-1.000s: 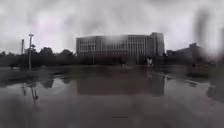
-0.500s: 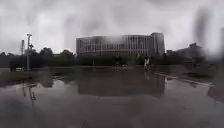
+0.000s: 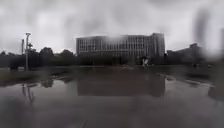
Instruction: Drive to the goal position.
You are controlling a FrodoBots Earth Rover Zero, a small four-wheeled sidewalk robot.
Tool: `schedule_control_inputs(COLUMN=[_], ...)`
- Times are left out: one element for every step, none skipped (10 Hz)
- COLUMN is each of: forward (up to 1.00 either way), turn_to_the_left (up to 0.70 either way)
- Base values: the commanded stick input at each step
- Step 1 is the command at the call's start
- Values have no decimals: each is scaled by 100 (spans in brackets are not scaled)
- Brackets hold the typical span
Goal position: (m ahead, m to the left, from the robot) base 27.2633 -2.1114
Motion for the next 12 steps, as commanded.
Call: schedule_control_inputs(forward=[70, 70, 70, 70, 70, 70, 70, 70, 70, 70, 70, 70], turn_to_the_left=[0, 0, 0, 0, 0, 0, 0, 0, 0, 0, 0, 0])
